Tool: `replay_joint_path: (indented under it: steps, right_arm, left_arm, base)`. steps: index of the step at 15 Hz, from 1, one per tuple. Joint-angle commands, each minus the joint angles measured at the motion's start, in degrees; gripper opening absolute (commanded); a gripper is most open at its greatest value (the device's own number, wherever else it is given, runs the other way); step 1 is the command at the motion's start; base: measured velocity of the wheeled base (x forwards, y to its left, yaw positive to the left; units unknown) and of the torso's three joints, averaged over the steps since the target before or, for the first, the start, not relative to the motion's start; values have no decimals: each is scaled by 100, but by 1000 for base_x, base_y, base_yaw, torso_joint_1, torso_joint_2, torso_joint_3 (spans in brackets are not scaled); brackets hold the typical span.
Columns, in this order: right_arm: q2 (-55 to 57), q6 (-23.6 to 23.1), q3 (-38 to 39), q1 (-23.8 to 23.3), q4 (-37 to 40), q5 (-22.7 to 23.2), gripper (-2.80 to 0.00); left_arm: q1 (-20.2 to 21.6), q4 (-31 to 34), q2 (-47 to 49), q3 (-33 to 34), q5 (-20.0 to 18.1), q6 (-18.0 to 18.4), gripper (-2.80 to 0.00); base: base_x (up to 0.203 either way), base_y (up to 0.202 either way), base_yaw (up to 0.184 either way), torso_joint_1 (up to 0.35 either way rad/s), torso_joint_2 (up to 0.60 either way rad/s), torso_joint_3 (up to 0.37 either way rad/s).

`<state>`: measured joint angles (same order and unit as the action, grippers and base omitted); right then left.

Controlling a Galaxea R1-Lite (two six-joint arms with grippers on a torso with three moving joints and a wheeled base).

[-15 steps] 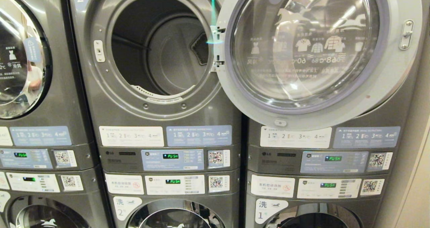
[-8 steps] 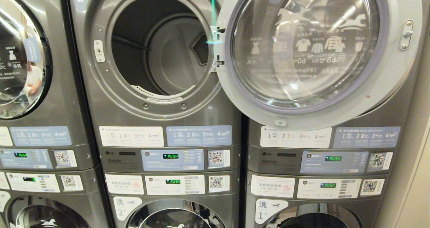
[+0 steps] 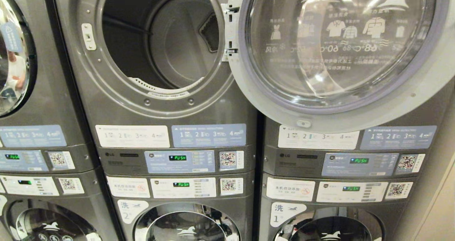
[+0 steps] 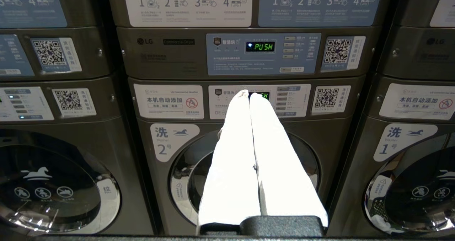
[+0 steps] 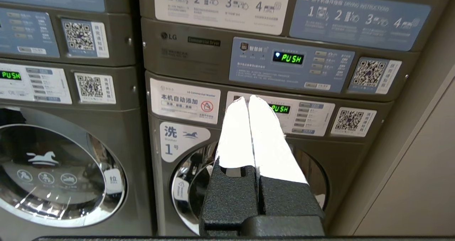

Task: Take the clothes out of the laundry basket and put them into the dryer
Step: Take the clothes out of the basket

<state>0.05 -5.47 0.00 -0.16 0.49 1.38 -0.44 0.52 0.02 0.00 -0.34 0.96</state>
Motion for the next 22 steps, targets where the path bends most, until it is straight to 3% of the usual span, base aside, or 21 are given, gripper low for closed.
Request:
replay_joint_path:
  steps: [1, 13, 17, 19, 22]
  right_arm:
    - [-5, -3, 0, -2, 4, 3, -280]
    - [-5, 20, 0, 5, 4, 3, -280]
    - [-4, 56, 0, 2, 4, 37, -280]
    - [-4, -156, 0, 4, 4, 104, -280]
    - [4, -15, 0, 6, 4, 5, -280]
  left_arm:
    - [0, 0, -2, 0, -1, 0, -280]
    - [0, 0, -2, 0, -1, 0, -280]
    - [0, -8, -2, 0, -1, -16, -280]
    - [0, -8, -2, 0, 8, -26, -280]
    - [0, -8, -2, 0, 17, -17, -280]
  base:
    - [0, 0, 0, 0, 4, -200]
    - [0, 0, 0, 4, 3, -197]
    - [0, 0, 0, 5, 5, -49]
    - [0, 0, 0, 0, 0, 0]
    - [0, 0, 0, 0, 0, 0]
